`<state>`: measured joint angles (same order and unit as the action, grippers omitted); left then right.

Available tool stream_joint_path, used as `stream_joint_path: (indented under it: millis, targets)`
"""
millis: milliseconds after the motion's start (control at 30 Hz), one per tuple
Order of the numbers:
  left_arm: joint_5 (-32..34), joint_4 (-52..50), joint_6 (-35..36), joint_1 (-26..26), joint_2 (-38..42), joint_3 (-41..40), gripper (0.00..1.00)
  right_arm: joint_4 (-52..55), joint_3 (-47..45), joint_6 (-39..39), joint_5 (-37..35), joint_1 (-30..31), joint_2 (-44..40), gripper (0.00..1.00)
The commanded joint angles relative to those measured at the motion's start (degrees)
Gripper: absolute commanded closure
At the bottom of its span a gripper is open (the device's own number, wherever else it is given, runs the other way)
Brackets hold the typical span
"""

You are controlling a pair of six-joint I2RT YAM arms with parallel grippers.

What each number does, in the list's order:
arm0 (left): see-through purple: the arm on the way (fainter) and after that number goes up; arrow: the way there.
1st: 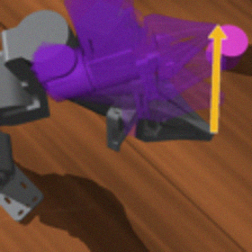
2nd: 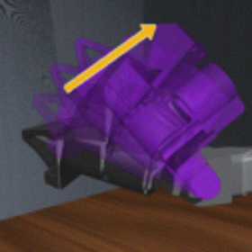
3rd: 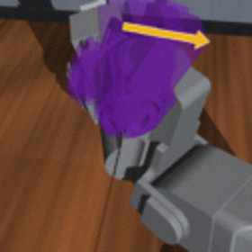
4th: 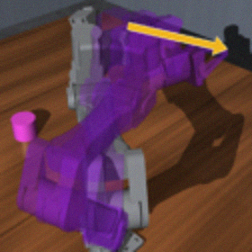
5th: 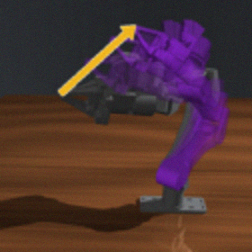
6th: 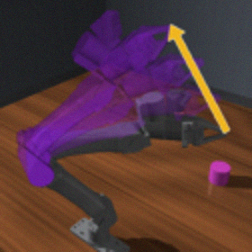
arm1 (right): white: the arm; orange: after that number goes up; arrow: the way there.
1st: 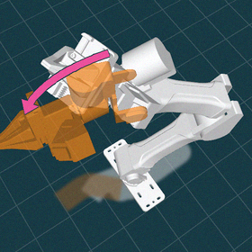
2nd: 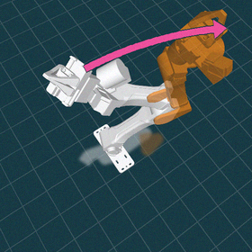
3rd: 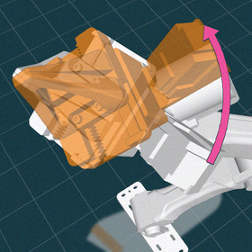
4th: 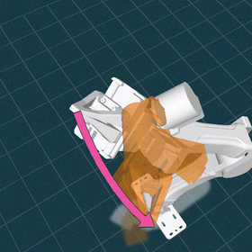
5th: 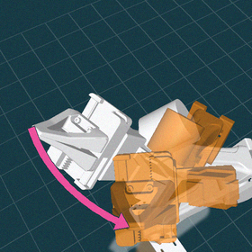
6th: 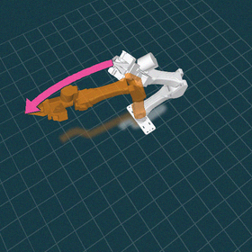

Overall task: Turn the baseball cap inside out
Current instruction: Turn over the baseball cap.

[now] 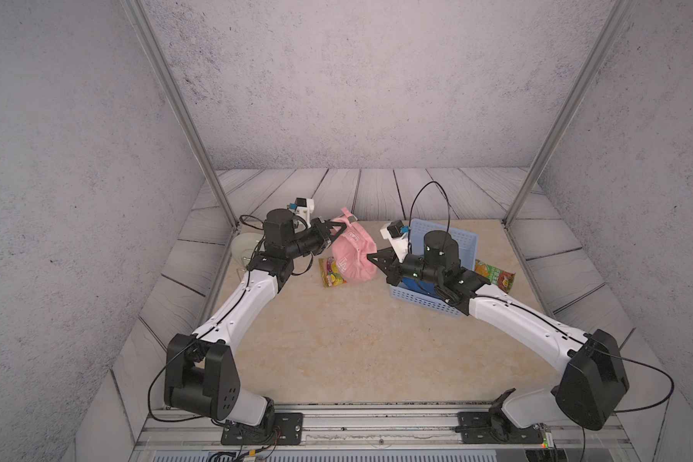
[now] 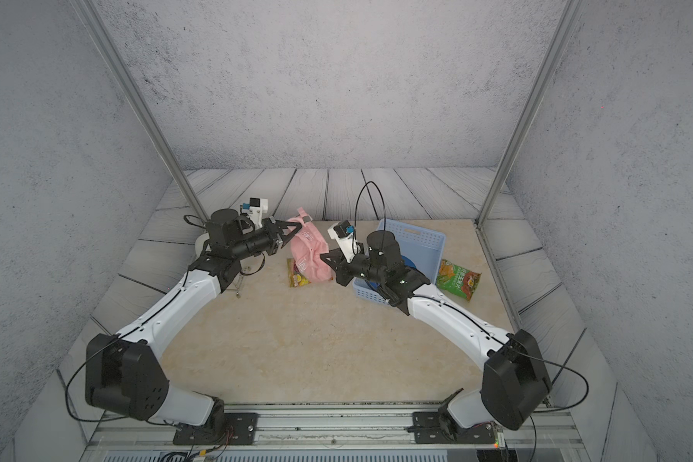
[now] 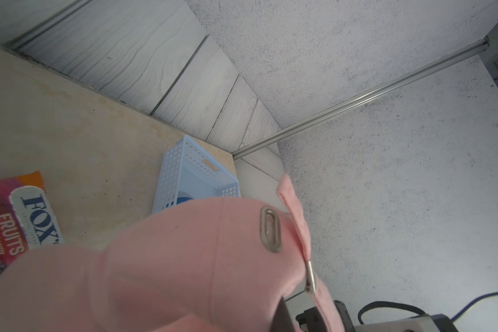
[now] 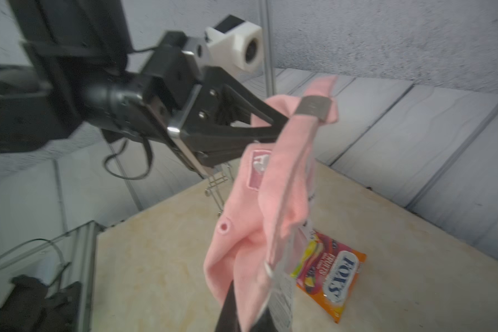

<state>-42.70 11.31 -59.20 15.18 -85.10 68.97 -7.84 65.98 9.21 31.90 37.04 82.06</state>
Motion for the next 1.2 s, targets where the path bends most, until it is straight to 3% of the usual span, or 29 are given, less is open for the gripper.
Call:
stream_joint_path:
  millis: [0, 133, 300, 400, 500, 633, 833, 933, 1033, 1167]
  targets:
    - [-3.66, 3.66, 4.27, -0.46, -0.86, 2.27, 1.00, -5.33, 2.50, 13.59, 20.98, -0.41, -1.00, 1.00]
    - [-3.24, 3.83, 5.90, -0.50, -3.26, 2.39, 1.00, -24.55, 3.23, 31.15, 27.68, -0.65, 1.62, 1.00]
    - [-3.79, 4.56, 5.86, -0.50, -4.95, 2.33, 1.00, -51.50, 4.96, 51.53, 28.78, -0.74, 7.21, 1.00]
    - [-3.58, 4.52, 5.87, -0.52, -4.83, 2.16, 1.00, -60.96, 6.49, 58.39, 29.06, -0.80, 10.49, 1.00]
    - [-2.55, 4.06, 5.96, -0.58, -3.96, 1.69, 1.00, -56.80, 5.84, 54.23, 28.34, -0.95, 10.24, 1.00]
    - [-0.21, 3.60, 5.17, -1.58, -2.07, -0.02, 1.00, -37.50, 5.26, 37.00, 27.25, -0.99, 5.52, 0.98]
    - [0.20, 4.99, 4.48, -2.82, 1.50, -1.53, 1.00, -16.03, 4.69, 20.37, 20.34, -1.71, -0.30, 0.37]
    - [0.84, 5.08, 5.48, -2.96, 3.46, -1.66, 1.00, -11.52, 2.21, 17.41, 13.86, -3.14, -2.94, 0.18]
    - [1.05, 5.19, 6.86, -2.96, 5.00, -1.95, 1.00, -7.66, -0.09, 14.41, 6.94, -4.24, -5.59, 0.09]
    - [-2.00, 7.89, 8.05, -2.96, 5.82, -2.01, 1.00, -2.45, -1.25, 12.26, -3.32, -4.56, -7.38, 0.05]
